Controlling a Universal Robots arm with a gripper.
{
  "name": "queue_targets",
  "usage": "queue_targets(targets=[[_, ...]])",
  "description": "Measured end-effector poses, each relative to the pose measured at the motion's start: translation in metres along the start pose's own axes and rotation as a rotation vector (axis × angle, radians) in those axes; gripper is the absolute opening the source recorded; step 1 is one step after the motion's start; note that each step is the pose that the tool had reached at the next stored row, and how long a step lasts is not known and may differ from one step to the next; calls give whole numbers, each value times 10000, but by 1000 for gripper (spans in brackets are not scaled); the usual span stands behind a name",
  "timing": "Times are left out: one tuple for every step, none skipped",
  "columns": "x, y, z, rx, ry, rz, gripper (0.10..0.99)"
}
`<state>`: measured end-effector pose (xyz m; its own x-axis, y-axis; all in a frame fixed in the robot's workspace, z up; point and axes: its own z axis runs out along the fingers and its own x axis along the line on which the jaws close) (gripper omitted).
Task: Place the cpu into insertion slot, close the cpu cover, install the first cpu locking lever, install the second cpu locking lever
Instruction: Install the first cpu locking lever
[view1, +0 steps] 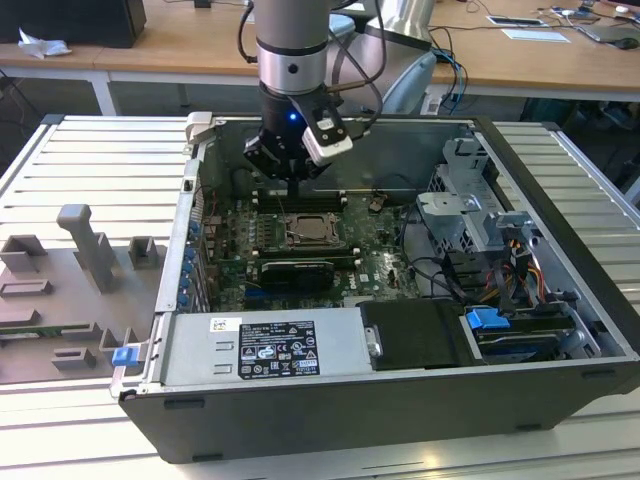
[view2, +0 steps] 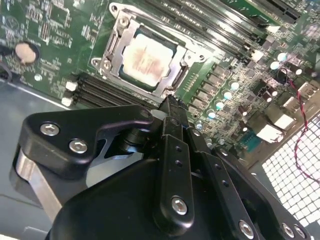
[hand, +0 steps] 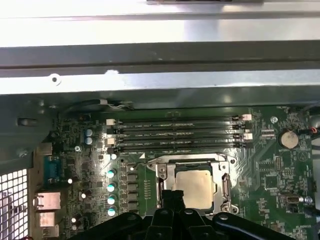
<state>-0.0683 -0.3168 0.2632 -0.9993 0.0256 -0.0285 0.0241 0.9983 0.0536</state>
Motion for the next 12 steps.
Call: queue_targets(targets=[[13, -1, -1, -14, 7, -81, 106], [32, -1, -1, -21, 7, -108, 106], [75, -2, -1, -25, 8, -134, 106], [110, -3, -2, -24, 9, -141, 106], [137, -4, -3, -25, 9, -144, 106], [171, -5, -3, -25, 10, -148, 106], [190, -5, -3, -24, 9, -150, 106], [282, -7, 9, -25, 10, -164, 106], [302, -8, 13, -27, 9, -171, 106], [323, -7, 18, -28, 10, -181, 106], [353, 2, 26, -24, 14, -194, 106], [368, 38, 37, -27, 13, -210, 106]])
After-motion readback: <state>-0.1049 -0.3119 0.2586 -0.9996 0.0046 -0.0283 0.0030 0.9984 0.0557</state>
